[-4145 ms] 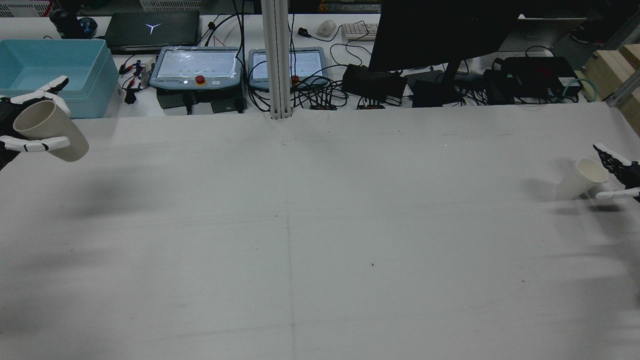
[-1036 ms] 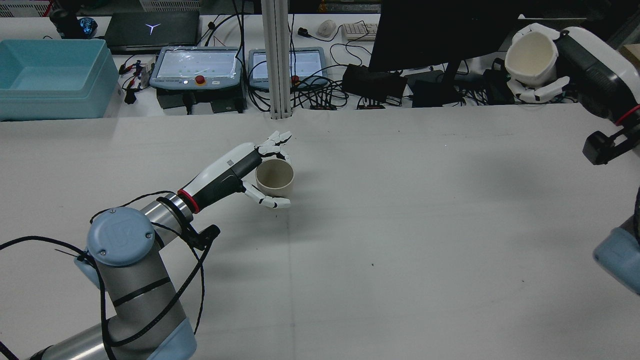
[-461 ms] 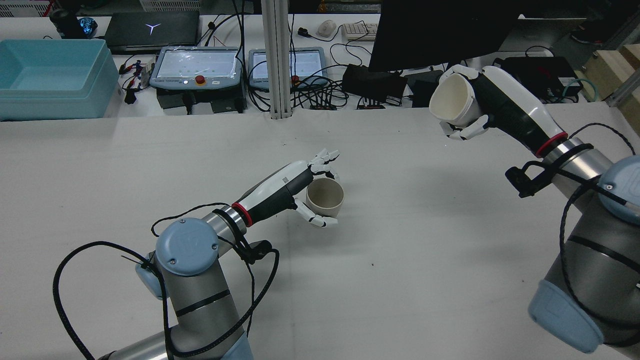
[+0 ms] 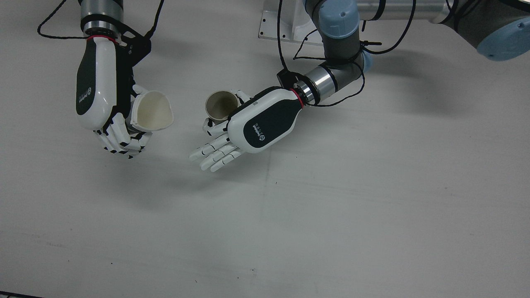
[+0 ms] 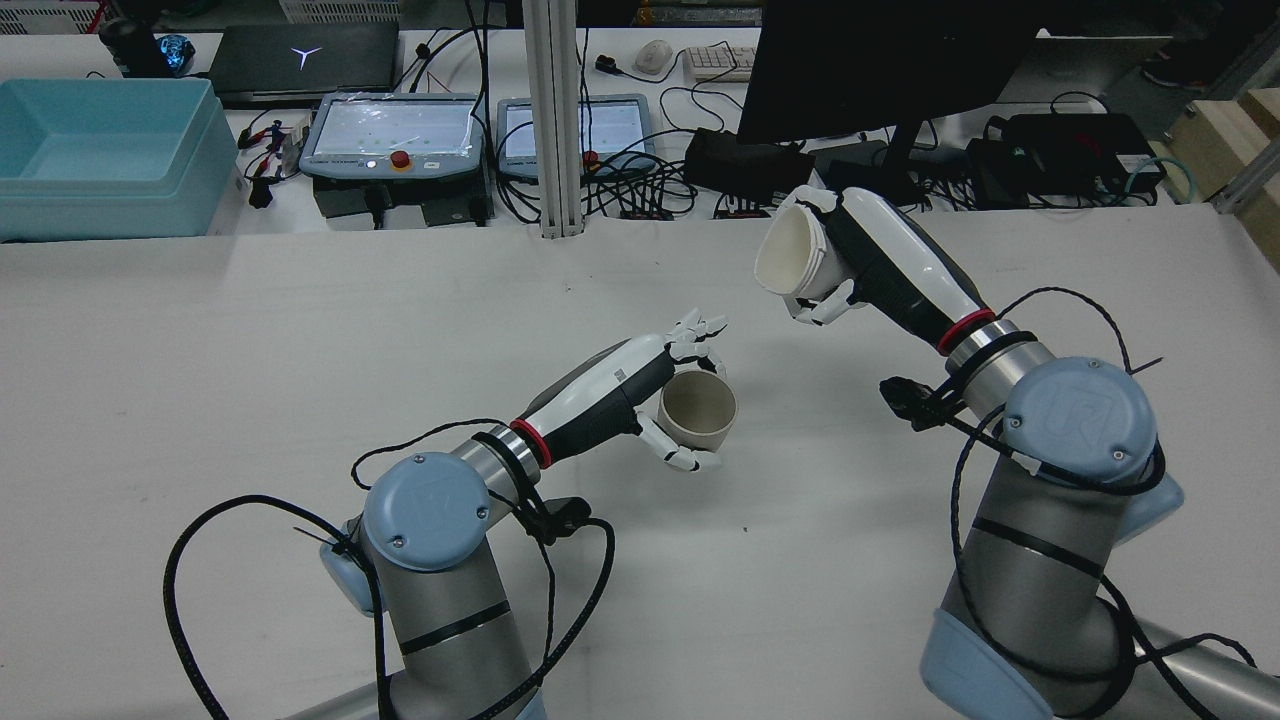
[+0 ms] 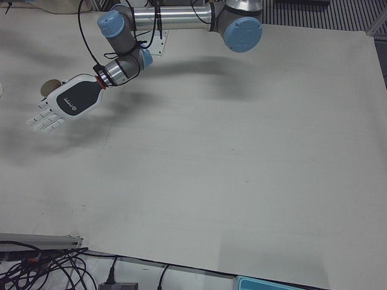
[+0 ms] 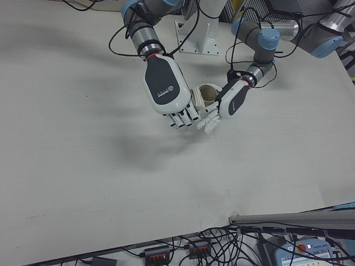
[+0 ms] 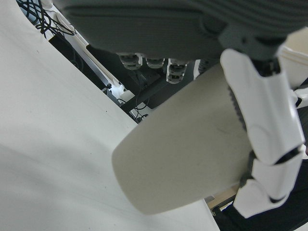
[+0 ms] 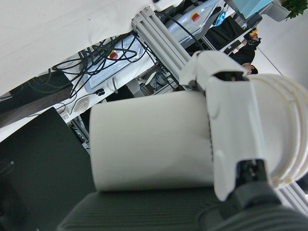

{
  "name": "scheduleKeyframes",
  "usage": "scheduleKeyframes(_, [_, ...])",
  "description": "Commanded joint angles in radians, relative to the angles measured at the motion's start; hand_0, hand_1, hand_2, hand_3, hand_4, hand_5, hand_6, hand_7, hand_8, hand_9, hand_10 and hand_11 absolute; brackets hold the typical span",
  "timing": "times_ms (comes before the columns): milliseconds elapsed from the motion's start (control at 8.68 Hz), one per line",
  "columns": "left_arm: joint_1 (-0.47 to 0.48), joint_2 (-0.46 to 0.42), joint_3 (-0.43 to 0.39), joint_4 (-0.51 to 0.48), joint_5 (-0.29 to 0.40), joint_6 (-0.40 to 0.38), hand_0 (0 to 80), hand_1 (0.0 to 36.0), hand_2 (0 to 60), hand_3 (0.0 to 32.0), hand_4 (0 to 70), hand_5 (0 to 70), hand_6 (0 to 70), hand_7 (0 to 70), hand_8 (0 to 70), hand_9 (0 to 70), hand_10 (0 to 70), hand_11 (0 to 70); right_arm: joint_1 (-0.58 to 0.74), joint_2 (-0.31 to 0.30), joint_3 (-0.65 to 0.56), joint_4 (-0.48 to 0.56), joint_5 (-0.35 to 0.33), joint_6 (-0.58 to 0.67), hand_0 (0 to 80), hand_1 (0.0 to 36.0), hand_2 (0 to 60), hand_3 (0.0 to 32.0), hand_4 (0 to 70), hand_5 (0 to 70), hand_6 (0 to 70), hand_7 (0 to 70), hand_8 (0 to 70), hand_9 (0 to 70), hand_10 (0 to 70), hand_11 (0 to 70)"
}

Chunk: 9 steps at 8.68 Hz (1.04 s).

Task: Pour water
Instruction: 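Tilt the right hand's cup over the left hand's cup to pour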

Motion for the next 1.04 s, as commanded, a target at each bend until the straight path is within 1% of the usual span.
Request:
scheduleKeyframes(0, [0.007,-0.027,0.069,-0.019,-0.019,0.000,45.7,36.0,60.0,0.0,33.2,49.7,7.2,6.8,1.2,0.9,1.6,4.2,-0.071,0.046,-0.026,0.000,0.056,-0.039,80.0,36.0,60.0,0.0,19.1,70.0,39.1,65.8,32.8,47.4,30.5,47.9])
scheduleKeyframes(115, [0.006,-0.027,0.086,-0.028,-0.029,0.000,45.6,36.0,60.0,0.0,33.2,49.8,7.3,6.7,1.3,0.9,1.6,4.2,-0.080,0.048,-0.025,0.000,0.056,-0.039,80.0,36.0,60.0,0.0,19.3,70.0,39.1,65.8,32.8,47.4,30.6,48.1])
scheduleKeyframes(345, [-0.005,-0.027,0.091,-0.031,-0.043,-0.002,45.8,36.0,60.0,0.0,33.2,50.3,7.6,6.9,1.1,0.9,1.8,4.5,-0.102,0.046,-0.023,0.000,0.056,-0.039,80.0,36.0,60.0,0.0,19.1,70.0,39.1,65.1,32.7,47.2,30.5,48.0])
scheduleKeyframes(461, [-0.016,-0.027,0.088,-0.031,-0.040,-0.011,45.6,35.8,60.0,0.0,33.2,50.0,7.7,6.9,1.2,1.0,1.9,4.6,-0.106,0.040,-0.023,0.000,0.056,-0.039,80.0,36.0,60.0,0.0,18.8,70.0,38.9,64.7,32.5,46.9,30.3,47.7])
scheduleKeyframes(576, [-0.046,-0.024,0.080,-0.026,-0.034,-0.038,45.5,35.5,60.0,0.0,33.3,49.9,7.8,7.0,1.4,1.2,2.1,4.8,-0.100,0.031,-0.003,0.002,0.059,-0.023,80.0,36.0,60.0,0.0,18.8,70.0,38.9,64.5,32.6,46.9,30.1,47.6])
scheduleKeyframes(691, [-0.089,-0.013,0.074,-0.005,-0.032,-0.149,45.6,35.2,60.0,0.0,33.2,49.3,7.6,6.8,1.3,1.2,2.0,4.7,-0.067,-0.009,0.046,0.003,0.056,0.031,80.0,36.0,60.0,0.0,17.6,70.0,38.2,63.0,32.3,46.5,30.7,48.2])
scheduleKeyframes(806, [-0.143,0.003,0.053,0.051,-0.032,-0.267,45.1,34.0,60.0,0.0,33.0,48.3,7.3,6.3,1.3,1.1,1.9,4.5,-0.027,-0.068,0.084,0.006,0.051,0.170,80.0,36.0,60.0,0.0,15.5,70.0,36.3,59.4,31.7,45.9,32.2,49.8])
scheduleKeyframes(921, [-0.199,0.069,0.003,0.055,-0.032,-0.332,45.0,32.9,60.0,0.0,33.0,47.5,6.9,6.0,1.1,1.1,1.8,4.4,0.034,-0.120,0.094,0.008,0.044,0.317,80.0,36.0,60.0,0.0,14.7,70.0,36.0,58.6,32.3,46.6,34.3,52.3])
